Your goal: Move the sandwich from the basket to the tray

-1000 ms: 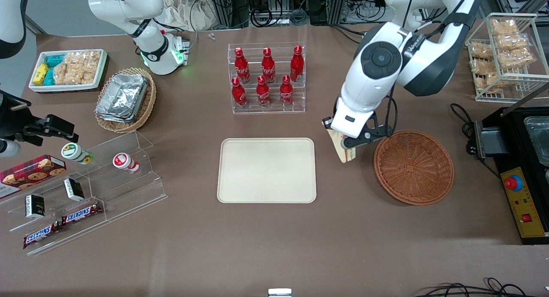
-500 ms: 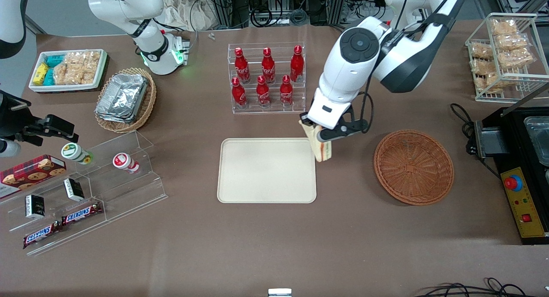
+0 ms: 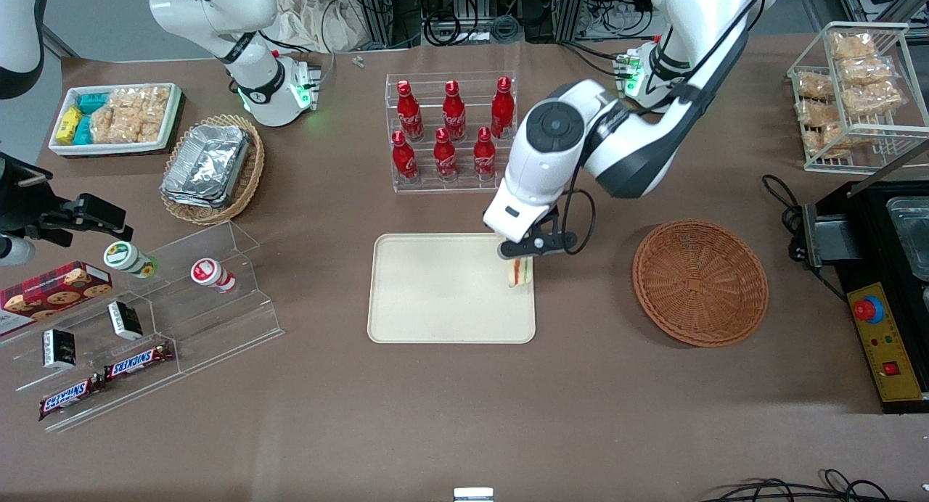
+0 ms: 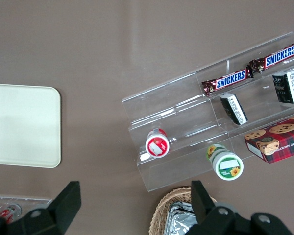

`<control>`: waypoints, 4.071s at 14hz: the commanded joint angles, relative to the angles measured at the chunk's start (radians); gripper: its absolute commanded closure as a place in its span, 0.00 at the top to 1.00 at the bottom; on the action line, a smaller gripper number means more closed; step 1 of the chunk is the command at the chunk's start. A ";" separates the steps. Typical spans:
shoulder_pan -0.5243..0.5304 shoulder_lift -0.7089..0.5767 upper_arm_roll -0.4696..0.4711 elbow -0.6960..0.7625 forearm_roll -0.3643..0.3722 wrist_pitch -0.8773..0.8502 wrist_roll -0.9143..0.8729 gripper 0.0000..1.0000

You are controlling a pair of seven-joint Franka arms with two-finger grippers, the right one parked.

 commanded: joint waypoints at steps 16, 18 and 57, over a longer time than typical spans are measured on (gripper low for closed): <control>-0.043 0.265 0.013 0.032 0.312 0.137 -0.067 0.00; -0.043 0.274 0.013 0.032 0.321 0.137 -0.067 0.00; 0.107 -0.132 0.004 0.043 0.056 -0.056 -0.111 0.99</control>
